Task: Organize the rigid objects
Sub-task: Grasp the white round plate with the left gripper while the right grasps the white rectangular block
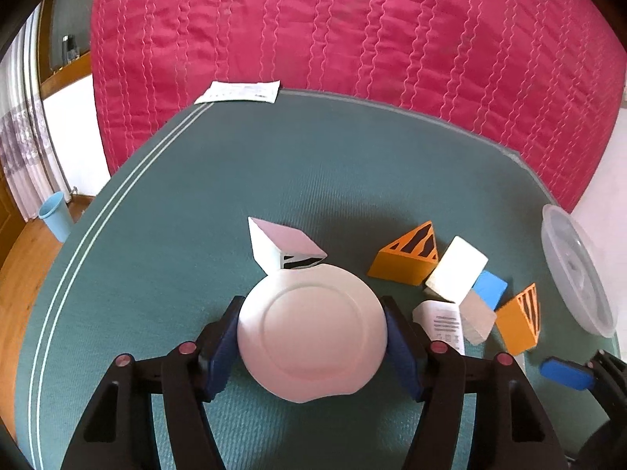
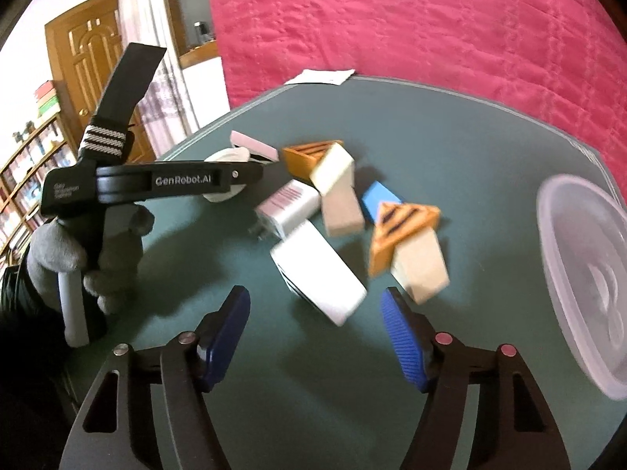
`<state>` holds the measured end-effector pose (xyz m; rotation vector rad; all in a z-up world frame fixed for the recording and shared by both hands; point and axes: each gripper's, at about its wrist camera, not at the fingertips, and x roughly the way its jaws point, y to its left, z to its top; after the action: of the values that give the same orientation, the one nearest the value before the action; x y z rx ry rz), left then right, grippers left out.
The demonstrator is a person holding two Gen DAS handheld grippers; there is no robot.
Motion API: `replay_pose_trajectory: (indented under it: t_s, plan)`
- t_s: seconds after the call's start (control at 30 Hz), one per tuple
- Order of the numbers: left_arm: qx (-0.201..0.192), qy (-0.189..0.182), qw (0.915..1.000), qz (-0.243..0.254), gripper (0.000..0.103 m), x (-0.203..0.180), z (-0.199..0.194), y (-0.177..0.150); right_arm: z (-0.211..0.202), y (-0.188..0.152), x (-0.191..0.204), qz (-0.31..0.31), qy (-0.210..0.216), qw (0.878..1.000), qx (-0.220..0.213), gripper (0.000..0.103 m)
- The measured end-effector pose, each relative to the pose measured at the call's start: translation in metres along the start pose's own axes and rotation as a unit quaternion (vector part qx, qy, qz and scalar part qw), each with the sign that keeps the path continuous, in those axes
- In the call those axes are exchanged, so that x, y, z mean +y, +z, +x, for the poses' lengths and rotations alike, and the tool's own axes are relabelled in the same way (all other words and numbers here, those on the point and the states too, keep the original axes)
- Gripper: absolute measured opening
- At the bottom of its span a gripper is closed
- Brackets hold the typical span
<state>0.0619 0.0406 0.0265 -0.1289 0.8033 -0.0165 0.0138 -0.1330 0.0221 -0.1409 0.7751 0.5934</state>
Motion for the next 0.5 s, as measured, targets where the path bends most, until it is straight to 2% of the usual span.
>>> replay_pose_trajectory:
  t_s: [0.17,0.33,0.4,0.5]
  plan:
    - [-0.009,0.003,1.0000,0.003,0.069,-0.001,-0.003,0.001,0.016,0.011,-0.001,-0.010,0.008,1.000,0.002,0.061]
    - [-0.008,0.001,1.0000,-0.003,0.069,0.002,-0.001,0.001,0.029,0.020,-0.008,-0.015,0.017,1.000,0.002,0.060]
    - [-0.006,0.000,1.0000,-0.005,0.069,0.003,-0.001,0.000,0.032,0.018,-0.009,-0.013,0.024,1.000,0.012,0.049]
    - [-0.005,0.000,1.0000,-0.008,0.069,0.005,-0.001,-0.001,0.029,0.015,-0.005,-0.024,0.026,0.999,0.013,0.045]
